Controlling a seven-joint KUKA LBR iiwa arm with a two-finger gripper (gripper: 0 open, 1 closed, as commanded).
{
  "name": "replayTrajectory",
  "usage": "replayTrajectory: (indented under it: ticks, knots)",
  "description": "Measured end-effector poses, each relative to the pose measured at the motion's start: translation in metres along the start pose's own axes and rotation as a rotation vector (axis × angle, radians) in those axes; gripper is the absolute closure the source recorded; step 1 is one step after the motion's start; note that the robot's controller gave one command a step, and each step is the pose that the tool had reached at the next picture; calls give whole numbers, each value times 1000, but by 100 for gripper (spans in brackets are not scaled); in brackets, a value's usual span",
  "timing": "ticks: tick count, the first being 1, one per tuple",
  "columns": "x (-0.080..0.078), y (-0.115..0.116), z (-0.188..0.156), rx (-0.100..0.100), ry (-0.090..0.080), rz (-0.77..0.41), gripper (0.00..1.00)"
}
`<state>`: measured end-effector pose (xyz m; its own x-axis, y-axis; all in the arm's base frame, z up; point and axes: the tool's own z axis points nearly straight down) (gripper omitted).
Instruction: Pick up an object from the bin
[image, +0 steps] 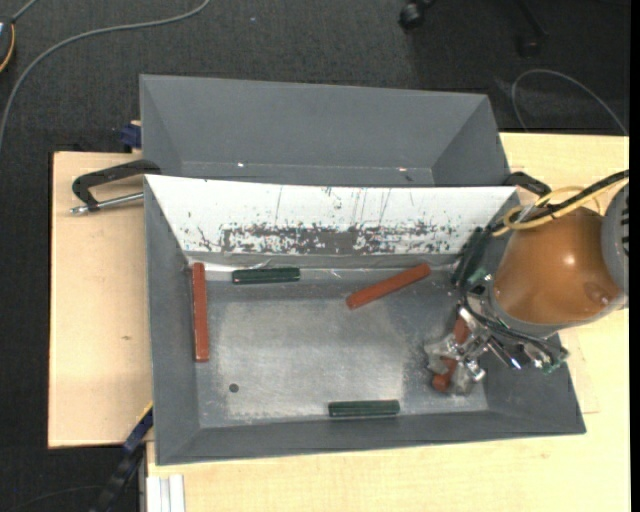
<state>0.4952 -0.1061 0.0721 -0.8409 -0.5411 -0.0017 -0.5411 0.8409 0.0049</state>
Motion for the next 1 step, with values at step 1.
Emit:
replayTrajectory:
  ticks: [1]
  knots:
    - [-4, -11, -163, 14, -6, -279, 100]
